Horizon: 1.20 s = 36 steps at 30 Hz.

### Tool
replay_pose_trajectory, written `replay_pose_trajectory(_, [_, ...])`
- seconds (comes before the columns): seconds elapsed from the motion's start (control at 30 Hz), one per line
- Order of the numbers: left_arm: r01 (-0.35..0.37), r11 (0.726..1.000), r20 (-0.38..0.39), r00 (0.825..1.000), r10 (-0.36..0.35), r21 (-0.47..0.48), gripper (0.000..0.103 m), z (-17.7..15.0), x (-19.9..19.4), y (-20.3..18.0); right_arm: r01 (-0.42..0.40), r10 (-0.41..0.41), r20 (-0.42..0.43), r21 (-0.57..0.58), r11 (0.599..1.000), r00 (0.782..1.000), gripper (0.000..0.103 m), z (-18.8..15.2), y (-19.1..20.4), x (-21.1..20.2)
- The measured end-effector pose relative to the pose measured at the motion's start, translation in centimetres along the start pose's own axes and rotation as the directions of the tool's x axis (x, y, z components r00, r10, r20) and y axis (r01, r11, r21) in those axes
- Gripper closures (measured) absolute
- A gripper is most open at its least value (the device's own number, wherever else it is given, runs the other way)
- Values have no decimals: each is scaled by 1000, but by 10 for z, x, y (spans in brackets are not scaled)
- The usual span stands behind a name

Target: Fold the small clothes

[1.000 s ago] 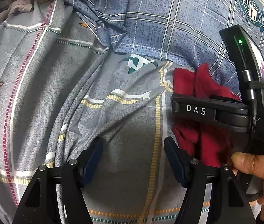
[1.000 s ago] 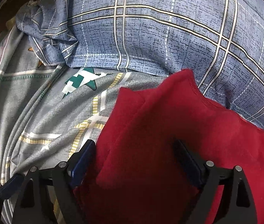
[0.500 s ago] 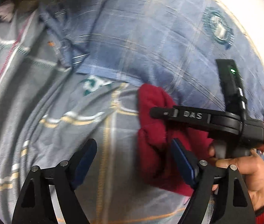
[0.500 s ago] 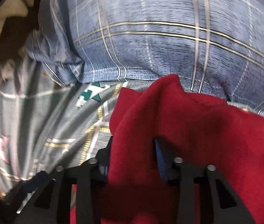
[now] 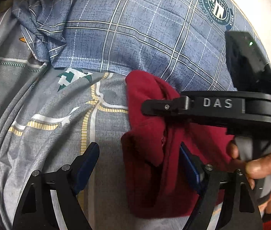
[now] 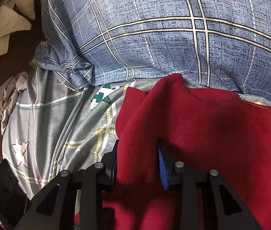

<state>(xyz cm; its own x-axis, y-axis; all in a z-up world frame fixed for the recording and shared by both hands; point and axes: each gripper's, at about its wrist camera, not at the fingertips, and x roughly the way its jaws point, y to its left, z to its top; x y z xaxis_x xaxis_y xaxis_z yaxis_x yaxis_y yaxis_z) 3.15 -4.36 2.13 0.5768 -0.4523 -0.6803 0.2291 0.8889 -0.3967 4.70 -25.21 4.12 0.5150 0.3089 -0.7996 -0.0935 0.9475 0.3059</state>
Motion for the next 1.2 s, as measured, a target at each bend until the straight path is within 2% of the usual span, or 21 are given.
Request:
replay_pose_trajectory(0.07, [32, 999, -16, 999, -32, -30, 41, -2, 5, 5, 12, -12, -7, -18, 1000, 1000, 69, -1, 5, 0])
replay_pose_trajectory(0.1, [55, 998, -35, 998, -57, -42, 55, -4, 8, 6, 20, -20, -13, -33, 999, 1000, 69, -2, 8, 0])
replay_pose_trajectory(0.17, [32, 999, -30, 999, -33, -33, 60, -3, 12, 2, 37, -39, -20, -72, 997, 999, 69, -2, 14, -2])
replay_pose_trajectory(0.2, [26, 999, -26, 999, -27, -31, 62, -4, 12, 2, 37, -39, -20, -88, 995, 999, 63, -1, 18, -4])
replay_pose_trajectory(0.23, [26, 999, -26, 999, -27, -38, 62, -4, 12, 3, 35, -36, -12, -82, 996, 999, 61, 1, 20, -7])
replay_pose_trajectory(0.27, [29, 999, -26, 999, -30, -46, 62, -5, 11, 4, 30, -30, -1, -68, 997, 1000, 55, 4, 20, -10])
replay_pose_trajectory(0.3, [32, 998, -25, 999, -33, -53, 62, -5, 11, 5, 17, -16, 19, -43, 999, 1000, 43, 8, 19, -15])
replay_pose_trajectory(0.37, [32, 998, -27, 999, -34, -61, 62, -5, 11, 6, 18, -18, 43, -9, 1000, 999, 32, 16, 20, -17])
replay_pose_trajectory(0.43, [28, 998, -24, 999, -30, -61, 62, -6, 11, 6, 77, -77, 12, -35, 996, 997, 31, 23, 28, -9])
replay_pose_trajectory(0.53, [21, 998, -25, 999, -23, -58, 62, -6, 9, 4, 190, -200, -83, -112, 975, 976, 31, 26, 38, 24])
replay_pose_trajectory(0.63, [21, 997, -33, 999, -23, -69, 61, -6, 10, 4, 209, -226, -94, -163, 964, 970, 29, 23, 43, 44])
replay_pose_trajectory(0.73, [7, 998, -32, 999, -10, -65, 59, -6, 10, 2, 185, -195, -71, -127, 975, 978, 30, 22, 35, 44])
replay_pose_trajectory(0.97, [5, 998, -35, 999, -7, -65, 55, -5, 12, 3, 94, -97, -83, -35, 995, 992, 34, 28, 11, 33])
replay_pose_trajectory(1.07, [5, 998, -38, 999, -8, -57, 51, -5, 13, 3, 90, -92, -86, -26, 996, 992, 34, 27, 9, 32])
replay_pose_trajectory(1.13, [4, 998, -33, 999, -6, -56, 42, -5, 14, 3, 96, -98, -94, -26, 995, 991, 32, 28, 11, 34])
replay_pose_trajectory(1.2, [4, 998, -28, 1000, -5, -57, 39, -5, 13, 4, 121, -125, -104, -43, 992, 987, 30, 29, 17, 35])
